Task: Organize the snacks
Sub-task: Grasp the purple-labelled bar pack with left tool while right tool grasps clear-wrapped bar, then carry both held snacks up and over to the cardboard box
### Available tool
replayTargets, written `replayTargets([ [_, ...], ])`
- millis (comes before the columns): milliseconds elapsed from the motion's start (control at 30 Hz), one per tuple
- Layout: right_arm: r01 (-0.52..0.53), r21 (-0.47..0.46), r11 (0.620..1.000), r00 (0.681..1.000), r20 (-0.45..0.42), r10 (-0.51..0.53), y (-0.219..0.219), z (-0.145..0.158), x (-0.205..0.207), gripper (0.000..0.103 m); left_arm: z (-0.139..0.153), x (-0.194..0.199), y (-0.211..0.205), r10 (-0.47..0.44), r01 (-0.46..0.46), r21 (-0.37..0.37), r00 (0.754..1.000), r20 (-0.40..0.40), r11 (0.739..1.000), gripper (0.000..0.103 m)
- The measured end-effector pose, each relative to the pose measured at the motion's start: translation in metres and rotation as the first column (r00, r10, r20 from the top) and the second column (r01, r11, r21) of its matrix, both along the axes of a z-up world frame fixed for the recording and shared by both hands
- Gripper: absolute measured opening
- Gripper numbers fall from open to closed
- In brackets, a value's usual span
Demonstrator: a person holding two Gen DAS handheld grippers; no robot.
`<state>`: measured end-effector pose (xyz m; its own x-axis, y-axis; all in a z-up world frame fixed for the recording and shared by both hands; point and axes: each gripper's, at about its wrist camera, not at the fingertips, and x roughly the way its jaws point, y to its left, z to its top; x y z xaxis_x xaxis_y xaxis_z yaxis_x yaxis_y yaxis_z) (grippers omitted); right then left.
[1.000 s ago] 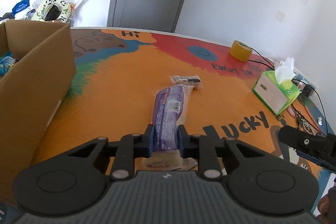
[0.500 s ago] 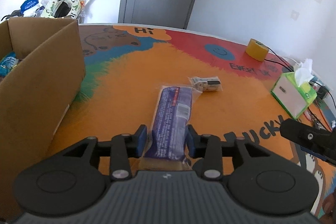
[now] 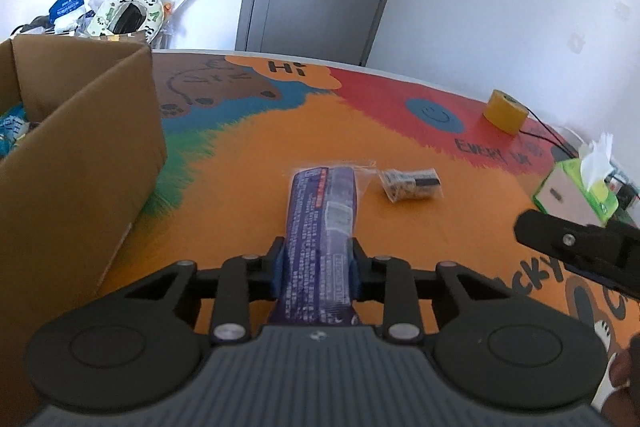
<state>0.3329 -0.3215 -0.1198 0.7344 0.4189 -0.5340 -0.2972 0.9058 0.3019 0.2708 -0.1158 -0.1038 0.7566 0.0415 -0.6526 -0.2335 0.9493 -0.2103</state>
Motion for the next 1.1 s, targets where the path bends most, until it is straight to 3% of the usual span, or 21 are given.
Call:
replayTargets([
  [433, -0.180, -0.095, 0.979, 0.983, 0.018, 0.182, 0.052, -0.004, 0.041, 0.095, 0.010, 0.004, 0.020, 0.058, -0.059, 0.011, 0.997, 0.044, 0.998, 0.029],
  [600, -0.221, -0.136, 0.966, 0.975, 0.001, 0.223, 0.064, -0.011, 0.055, 0.089, 0.004, 0.005, 0.027, 0.089, -0.089, 0.008, 0.995, 0.039, 0.996, 0.029],
  [867, -0.242, -0.213, 0.947, 0.969, 0.001, 0.248, 0.083, -0.021, 0.070, 0.089, -0.006, 0.007, 0.035, 0.111, -0.111, 0.006, 0.994, 0.018, 0.994, 0.029],
  [933, -0.249, -0.232, 0.940, 0.967, -0.004, 0.255, 0.087, -0.026, 0.073, 0.078, -0.006, 0.006, 0.033, 0.107, -0.108, 0.017, 0.994, 0.023, 0.994, 0.029],
  [967, -0.241, -0.256, 0.936, 0.967, 0.021, 0.255, 0.089, -0.026, 0.071, 0.064, -0.006, 0.006, 0.033, 0.106, -0.107, 0.017, 0.994, 0.023, 0.994, 0.029],
  [1000, -0.235, -0.291, 0.927, 0.966, 0.035, 0.255, 0.090, -0.026, 0.067, 0.057, -0.006, 0.005, 0.033, 0.104, -0.105, 0.017, 0.994, 0.024, 0.994, 0.029],
  [1100, -0.244, -0.249, 0.937, 0.967, 0.015, 0.256, 0.081, -0.021, 0.061, 0.055, -0.007, 0.003, 0.033, 0.100, -0.100, 0.016, 0.995, 0.029, 0.995, 0.029],
])
